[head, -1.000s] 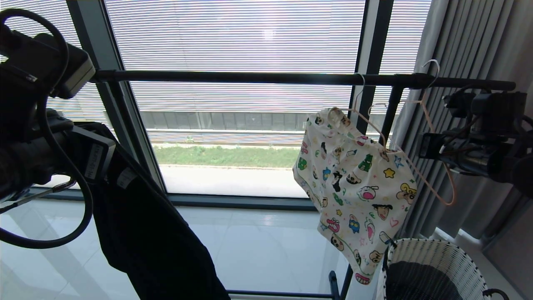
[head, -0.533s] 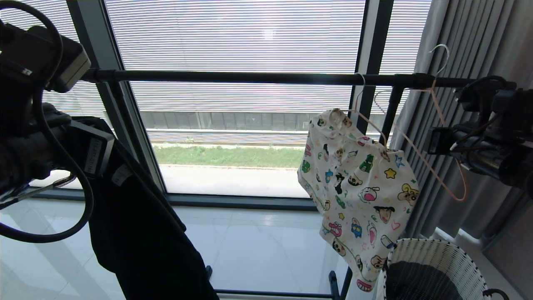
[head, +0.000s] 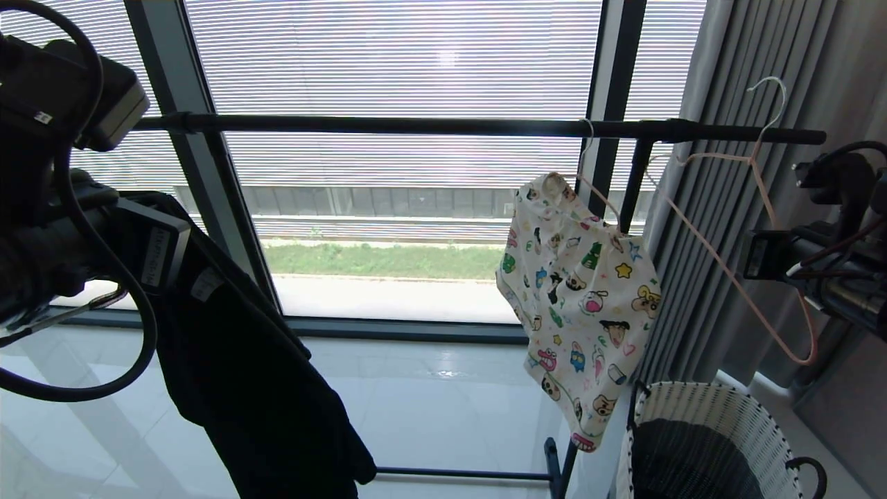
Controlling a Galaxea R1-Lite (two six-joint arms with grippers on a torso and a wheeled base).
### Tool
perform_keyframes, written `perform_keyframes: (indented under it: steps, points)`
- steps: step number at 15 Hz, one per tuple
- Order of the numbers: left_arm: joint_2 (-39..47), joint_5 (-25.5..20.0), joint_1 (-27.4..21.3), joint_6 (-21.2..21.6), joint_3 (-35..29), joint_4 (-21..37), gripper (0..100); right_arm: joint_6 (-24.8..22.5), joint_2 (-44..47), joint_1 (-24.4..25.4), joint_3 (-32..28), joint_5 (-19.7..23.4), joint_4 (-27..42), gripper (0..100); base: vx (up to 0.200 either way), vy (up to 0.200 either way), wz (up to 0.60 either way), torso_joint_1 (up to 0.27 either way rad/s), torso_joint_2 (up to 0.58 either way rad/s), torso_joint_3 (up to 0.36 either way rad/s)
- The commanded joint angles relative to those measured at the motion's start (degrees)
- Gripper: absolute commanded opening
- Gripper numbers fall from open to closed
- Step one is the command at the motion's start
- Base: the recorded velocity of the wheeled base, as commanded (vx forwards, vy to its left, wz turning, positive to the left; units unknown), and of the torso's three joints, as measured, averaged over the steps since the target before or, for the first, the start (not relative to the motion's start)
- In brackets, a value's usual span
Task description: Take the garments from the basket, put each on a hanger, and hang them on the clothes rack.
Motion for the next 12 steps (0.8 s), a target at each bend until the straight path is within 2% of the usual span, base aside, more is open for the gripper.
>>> perform_keyframes:
  steps: [1, 6, 12]
  points:
    - [0.09, 0.0, 0.0, -0.1, -0.01, 0.04, 0, -0.01, -3.14, 1.12, 2.51, -0.03, 0.03, 0, -0.2, 0.0, 0.0, -0.002, 0.01, 0.002]
    - [0.09, 0.0, 0.0, -0.1, 0.16, 0.04, 0, -0.1, -6.57, 5.87, 5.94, -0.29, 0.03, 0, -0.2, 0.0, 0.0, 0.0, 0.0, 0.003]
    - [0.26, -0.09, 0.0, -0.19, 0.96, 0.04, 0, -0.1, -9.91, 8.33, 7.88, -1.44, 0.03, 0, -0.2, 0.0, 0.0, 0.001, 0.0, 0.0]
